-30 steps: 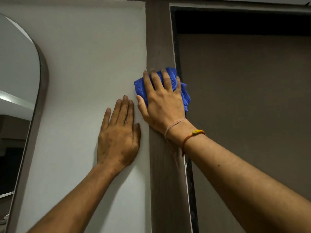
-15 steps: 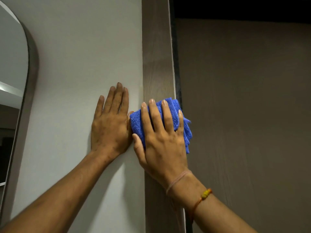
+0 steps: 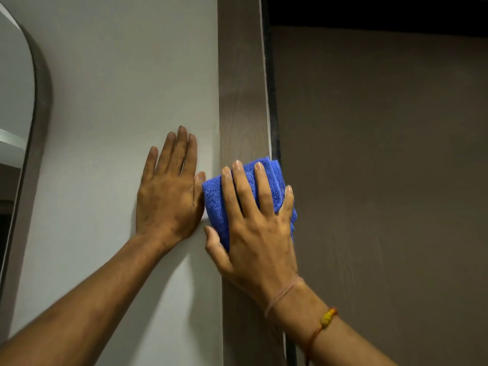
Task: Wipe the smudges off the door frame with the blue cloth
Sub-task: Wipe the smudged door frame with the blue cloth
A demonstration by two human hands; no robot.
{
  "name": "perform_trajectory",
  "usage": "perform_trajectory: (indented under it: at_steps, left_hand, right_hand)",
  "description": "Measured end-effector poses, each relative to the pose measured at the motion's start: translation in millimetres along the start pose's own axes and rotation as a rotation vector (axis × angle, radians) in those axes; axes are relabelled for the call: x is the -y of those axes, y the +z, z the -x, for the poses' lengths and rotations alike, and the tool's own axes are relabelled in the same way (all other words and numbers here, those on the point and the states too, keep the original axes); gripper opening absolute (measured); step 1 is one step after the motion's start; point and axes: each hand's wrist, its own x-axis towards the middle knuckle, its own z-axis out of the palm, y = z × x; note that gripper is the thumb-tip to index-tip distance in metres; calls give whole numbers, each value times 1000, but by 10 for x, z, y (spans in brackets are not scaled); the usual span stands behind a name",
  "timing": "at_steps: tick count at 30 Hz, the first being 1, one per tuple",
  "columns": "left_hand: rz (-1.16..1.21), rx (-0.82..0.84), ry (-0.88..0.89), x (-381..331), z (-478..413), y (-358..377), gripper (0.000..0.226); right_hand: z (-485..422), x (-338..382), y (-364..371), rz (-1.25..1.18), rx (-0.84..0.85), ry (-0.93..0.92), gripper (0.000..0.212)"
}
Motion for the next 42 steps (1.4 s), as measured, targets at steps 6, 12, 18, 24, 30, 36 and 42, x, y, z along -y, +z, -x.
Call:
perform_trajectory:
  at_steps: [6,12,18,24,30,36,42]
  left_hand:
    - [14,-11,-10,6,-4,20,62]
    - [18,-20,-5,7,-2,29,61]
    - [17,-18,-9,11,-1,41,62]
    - [16,-24,-15,-1,11,33,61]
    - [12,-6,-23,5,10,16,62]
    - [1,3,-21,8,57,26,62]
    - [4,-8,-18,10,56,18,61]
  right_hand:
    - [-741,-138,-149,-41,-7,5,75]
    - [-974,-120,-149,-52,-76,67,75]
    - [55,16,22,-23,-70,56,75]
    - [120,-89,-18,-16,35,-45,75]
    - [-725,-104,-170,-36,5,47,75]
    - [22,-28,-23,-32,-18,17,80]
    - [-57,-138,-90,-3,42,-66,77]
